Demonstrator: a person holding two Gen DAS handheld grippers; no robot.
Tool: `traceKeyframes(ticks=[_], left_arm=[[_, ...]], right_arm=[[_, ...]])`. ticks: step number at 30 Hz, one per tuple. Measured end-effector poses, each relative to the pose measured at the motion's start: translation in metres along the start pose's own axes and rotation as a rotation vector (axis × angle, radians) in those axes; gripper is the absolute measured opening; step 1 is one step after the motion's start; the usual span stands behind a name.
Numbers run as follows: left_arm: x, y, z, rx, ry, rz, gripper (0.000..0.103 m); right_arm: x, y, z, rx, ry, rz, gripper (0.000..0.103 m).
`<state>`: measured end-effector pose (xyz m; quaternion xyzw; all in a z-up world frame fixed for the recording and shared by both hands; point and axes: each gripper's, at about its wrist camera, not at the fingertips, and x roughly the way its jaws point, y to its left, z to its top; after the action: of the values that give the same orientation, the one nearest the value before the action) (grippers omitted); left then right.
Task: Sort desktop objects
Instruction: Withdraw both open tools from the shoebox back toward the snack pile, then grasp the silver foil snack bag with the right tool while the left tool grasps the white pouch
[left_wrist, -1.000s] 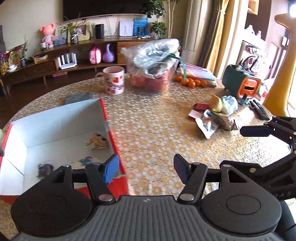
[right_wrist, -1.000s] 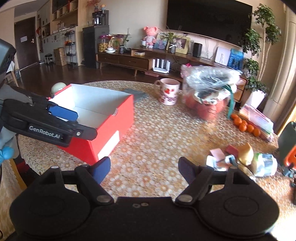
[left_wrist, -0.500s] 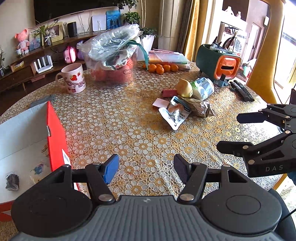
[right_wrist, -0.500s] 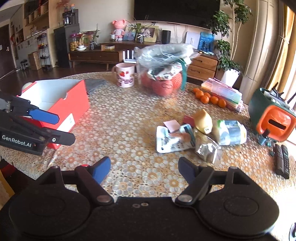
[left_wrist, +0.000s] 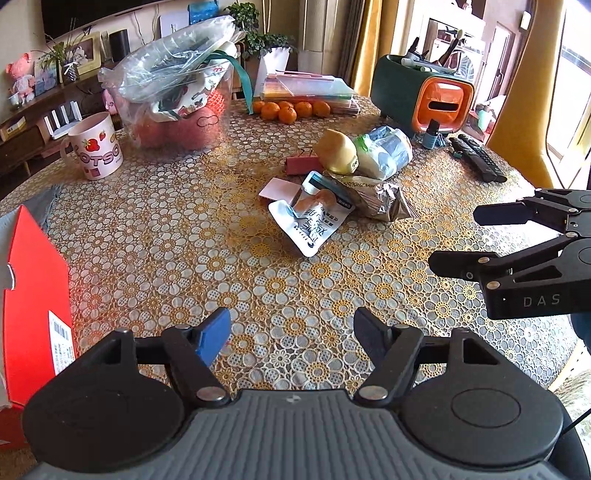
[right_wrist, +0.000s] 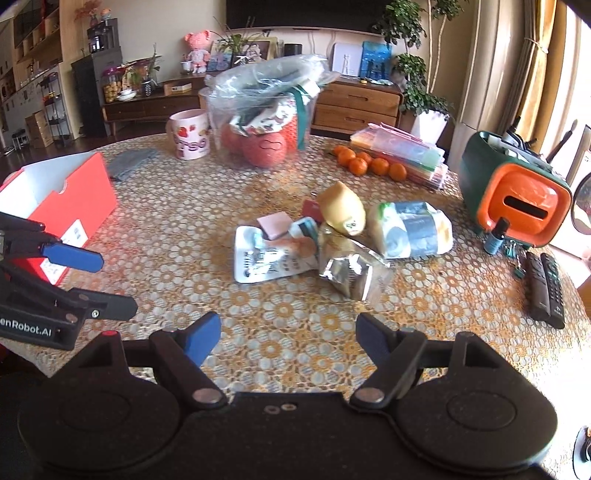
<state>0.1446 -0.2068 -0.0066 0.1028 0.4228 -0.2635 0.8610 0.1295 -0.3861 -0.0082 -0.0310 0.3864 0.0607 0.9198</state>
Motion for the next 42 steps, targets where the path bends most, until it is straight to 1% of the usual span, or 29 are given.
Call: traceKeyframes(ticks=[2, 4, 12, 16, 20, 24, 28, 36, 38, 42], left_arm=[[0.009, -0.003, 0.003, 0.006, 0.002, 0.001, 0.076], [0.018, -0.005, 0.005, 0.015, 0.002, 0.0, 0.085], [0.057, -0.012, 0.019, 0.046, 0.015, 0.016, 0.086], [0.077, -0.012, 0.029, 0.052, 0.01, 0.023, 0.087], [0.093, -0.009, 0.037, 0.05, 0.012, 0.01, 0.086], [0.109, -0.01, 0.045, 0.058, 0.014, 0.017, 0.087], [0.123, -0.009, 0.052, 0.058, 0.017, 0.017, 0.087], [0.144, -0.007, 0.062, 0.038, 0.015, 0.024, 0.087], [0.147, -0.007, 0.063, 0.037, 0.011, 0.021, 0.087], [0.151, -0.01, 0.067, 0.044, -0.004, 0.023, 0.087]], right_arm=[[0.006, -0.009, 0.0, 0.011, 0.004, -0.011, 0.08], [0.011, -0.018, -0.001, 0.019, 0.006, -0.025, 0.08], [0.035, -0.053, -0.004, 0.047, 0.034, -0.076, 0.081], [0.05, -0.061, 0.002, 0.046, 0.041, -0.091, 0.081], [0.062, -0.061, 0.014, 0.045, 0.035, -0.079, 0.081], [0.075, -0.055, 0.027, 0.032, 0.025, -0.065, 0.081], [0.088, -0.051, 0.039, 0.023, 0.02, -0.069, 0.081], [0.117, -0.052, 0.051, 0.046, 0.059, -0.101, 0.081], [0.122, -0.053, 0.051, 0.053, 0.066, -0.102, 0.083], [0.13, -0.054, 0.052, 0.058, 0.08, -0.107, 0.083]])
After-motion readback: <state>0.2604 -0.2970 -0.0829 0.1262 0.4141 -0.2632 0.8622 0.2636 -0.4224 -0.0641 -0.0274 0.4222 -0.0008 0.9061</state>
